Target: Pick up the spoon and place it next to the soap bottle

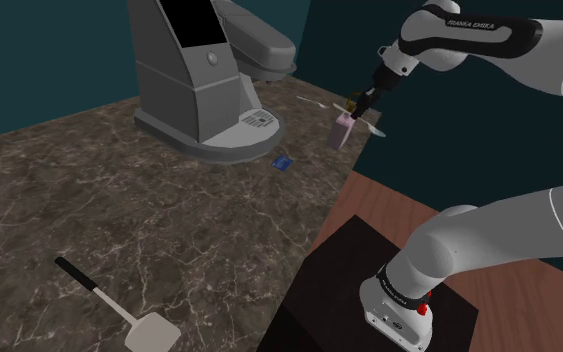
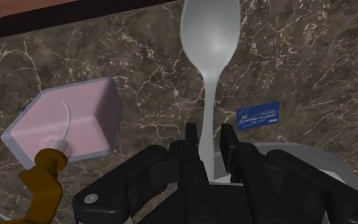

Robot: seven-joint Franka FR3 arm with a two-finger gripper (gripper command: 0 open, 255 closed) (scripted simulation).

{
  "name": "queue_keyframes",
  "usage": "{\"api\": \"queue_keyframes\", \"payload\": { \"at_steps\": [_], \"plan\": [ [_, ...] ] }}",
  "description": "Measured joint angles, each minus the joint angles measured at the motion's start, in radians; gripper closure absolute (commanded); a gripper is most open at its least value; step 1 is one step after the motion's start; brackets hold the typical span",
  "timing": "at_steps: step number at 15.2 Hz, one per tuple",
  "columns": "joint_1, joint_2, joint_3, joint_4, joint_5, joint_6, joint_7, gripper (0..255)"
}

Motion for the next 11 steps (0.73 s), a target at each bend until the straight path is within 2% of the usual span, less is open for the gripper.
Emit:
{"api": "queue_keyframes", "payload": {
  "at_steps": [11],
  "plan": [
    [-0.002, 0.012, -0.013, -0.139, 0.005, 0.149, -0.030, 255]
  ]
}}
